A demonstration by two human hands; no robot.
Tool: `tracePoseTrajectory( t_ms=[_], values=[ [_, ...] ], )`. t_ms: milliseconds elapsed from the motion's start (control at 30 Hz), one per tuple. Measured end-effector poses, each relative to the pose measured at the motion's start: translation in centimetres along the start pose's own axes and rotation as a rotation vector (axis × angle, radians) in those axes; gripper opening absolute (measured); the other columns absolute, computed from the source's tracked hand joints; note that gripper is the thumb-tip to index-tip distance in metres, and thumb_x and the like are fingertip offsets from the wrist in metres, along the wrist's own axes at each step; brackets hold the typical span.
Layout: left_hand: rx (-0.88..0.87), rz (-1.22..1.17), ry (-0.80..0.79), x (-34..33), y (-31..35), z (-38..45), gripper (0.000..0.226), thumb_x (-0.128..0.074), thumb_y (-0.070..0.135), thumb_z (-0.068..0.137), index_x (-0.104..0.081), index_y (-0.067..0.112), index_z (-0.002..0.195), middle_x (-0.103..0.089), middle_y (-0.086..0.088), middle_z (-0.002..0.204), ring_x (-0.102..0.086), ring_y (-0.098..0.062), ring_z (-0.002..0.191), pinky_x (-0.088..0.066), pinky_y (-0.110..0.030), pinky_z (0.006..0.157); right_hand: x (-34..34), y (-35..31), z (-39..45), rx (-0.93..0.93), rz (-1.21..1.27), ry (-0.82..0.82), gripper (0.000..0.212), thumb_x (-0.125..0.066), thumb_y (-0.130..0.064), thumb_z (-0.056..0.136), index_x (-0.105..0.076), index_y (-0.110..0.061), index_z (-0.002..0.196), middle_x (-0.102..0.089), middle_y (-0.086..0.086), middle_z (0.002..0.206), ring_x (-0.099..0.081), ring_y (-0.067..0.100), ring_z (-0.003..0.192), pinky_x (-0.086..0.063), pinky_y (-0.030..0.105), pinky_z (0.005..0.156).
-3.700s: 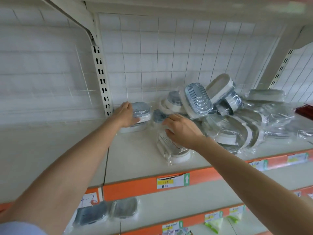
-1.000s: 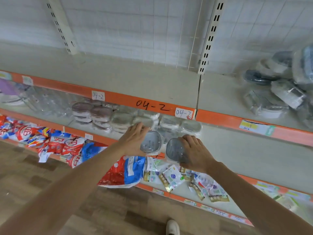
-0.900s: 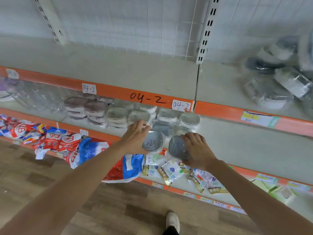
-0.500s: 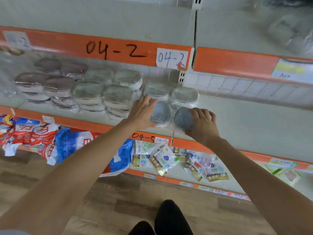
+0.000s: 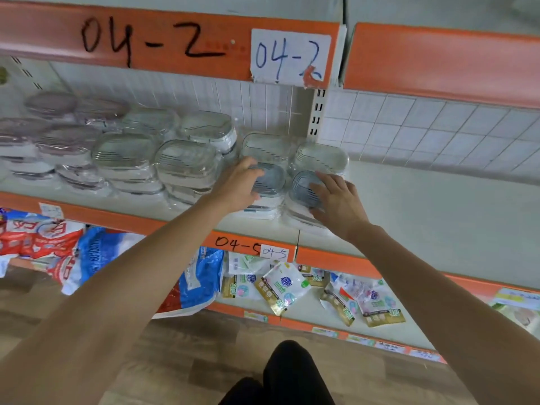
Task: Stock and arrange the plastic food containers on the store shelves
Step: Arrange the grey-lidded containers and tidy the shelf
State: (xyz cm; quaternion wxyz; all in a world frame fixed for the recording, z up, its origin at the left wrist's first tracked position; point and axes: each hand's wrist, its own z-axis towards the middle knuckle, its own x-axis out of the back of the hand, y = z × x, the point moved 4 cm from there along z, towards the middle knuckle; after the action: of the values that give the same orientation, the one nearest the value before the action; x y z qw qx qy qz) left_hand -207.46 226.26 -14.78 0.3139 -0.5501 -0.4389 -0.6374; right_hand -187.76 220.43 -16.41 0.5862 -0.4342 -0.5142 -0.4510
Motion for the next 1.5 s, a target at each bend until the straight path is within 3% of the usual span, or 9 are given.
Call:
tracePoseTrajectory(
  t_ms=[67,167,367,500,633,767,1100,1333,1500],
  values=[
    [-0.032,0.101,0.101,-0.2,0.4,-0.5,0.043,-0.068,0.016,0.085,-0.056,0.008,0.125,-0.046,-0.007,0.123,-0.04,-0.025,0.122,-0.032,-0.036,0.106,-0.2,-0.8,0.0,-0.021,-0.028,0.041,0.047,-0.052,-0.029,0.092,-0.044,-0.017,0.136,-0.035,0.009,0.14,-0.032,0.027,0.126,-0.023,0.038,0.103],
    [-0.019,0.201,0.15,-1.0,1.2,-1.4,0.031,-0.06,0.005,0.085,-0.053,0.005,0.115,-0.046,-0.009,0.119,-0.04,-0.025,0.118,-0.038,-0.034,0.097,-0.7,-1.9,-0.4,-0.035,-0.068,0.045,0.045,-0.043,-0.019,0.095,-0.037,-0.013,0.14,-0.04,0.01,0.134,-0.036,0.029,0.12,-0.024,0.04,0.102],
    [-0.03,0.187,0.066,-1.7,2.3,-3.8,0.054,-0.055,0.007,0.084,-0.037,0.0,0.135,-0.037,-0.012,0.134,-0.032,-0.026,0.127,-0.035,-0.03,0.103,-0.7,-2.7,-2.0,-0.043,-0.085,-0.085,0.058,-0.043,-0.027,0.095,-0.023,-0.008,0.146,-0.026,0.01,0.149,-0.023,0.026,0.136,-0.016,0.039,0.111],
    [-0.061,0.098,-0.076,-0.5,2.5,-5.9,0.057,-0.053,0.013,0.089,-0.032,-0.002,0.14,-0.027,-0.013,0.147,-0.023,-0.024,0.138,-0.039,-0.031,0.105,0.8,-4.0,-3.1,-0.001,-0.075,-0.155,0.056,-0.046,-0.032,0.094,-0.029,-0.009,0.143,-0.03,0.008,0.145,-0.029,0.026,0.131,-0.023,0.039,0.105],
    [-0.092,0.105,-0.116,1.3,3.1,-8.8,0.038,-0.051,0.012,0.088,-0.05,0.004,0.126,-0.048,-0.01,0.129,-0.043,-0.024,0.12,-0.042,-0.034,0.094,2.4,-6.5,-4.7,0.035,0.008,-0.234,0.046,-0.048,-0.027,0.093,-0.039,-0.01,0.134,-0.039,0.007,0.134,-0.035,0.025,0.124,-0.03,0.036,0.099],
    [-0.039,0.103,-0.143,3.8,3.5,-12.1,0.024,-0.049,0.013,0.088,-0.054,0.007,0.11,-0.058,-0.006,0.107,-0.052,-0.021,0.1,-0.044,-0.031,0.074,4.9,-9.0,-5.9,0.055,0.089,-0.288,0.037,-0.049,-0.018,0.092,-0.046,-0.009,0.128,-0.046,0.007,0.127,-0.04,0.025,0.121,-0.036,0.035,0.095],
    [-0.004,0.203,-0.078,16.1,2.2,-18.0,0.024,-0.048,0.01,0.087,-0.058,0.007,0.109,-0.062,-0.006,0.107,-0.059,-0.027,0.098,-0.045,-0.035,0.072,14.4,-14.1,-9.1,0.137,0.023,-0.221,0.037,-0.052,-0.015,0.089,-0.046,-0.01,0.125,-0.047,0.005,0.123,-0.041,0.023,0.118,-0.041,0.033,0.088],
    [-0.229,0.253,0.056,23.2,10.4,-15.8,0.015,-0.051,0.023,0.089,-0.06,0.01,0.092,-0.062,-0.001,0.091,-0.06,-0.02,0.085,-0.044,-0.03,0.064,24.1,-9.4,-11.1,0.111,-0.156,-0.117,0.038,-0.05,-0.013,0.087,-0.049,-0.011,0.125,-0.047,0.007,0.125,-0.042,0.023,0.119,-0.04,0.032,0.09],
    [-0.3,0.24,0.196,27.6,15.7,-11.7,0.021,-0.051,0.029,0.088,-0.063,0.014,0.095,-0.062,-0.002,0.094,-0.059,-0.022,0.088,-0.038,-0.029,0.062,30.4,-4.4,-11.6,0.034,-0.214,0.003,0.036,-0.051,-0.016,0.085,-0.05,-0.013,0.122,-0.047,0.006,0.123,-0.041,0.023,0.118,-0.038,0.033,0.088]
  ],
)
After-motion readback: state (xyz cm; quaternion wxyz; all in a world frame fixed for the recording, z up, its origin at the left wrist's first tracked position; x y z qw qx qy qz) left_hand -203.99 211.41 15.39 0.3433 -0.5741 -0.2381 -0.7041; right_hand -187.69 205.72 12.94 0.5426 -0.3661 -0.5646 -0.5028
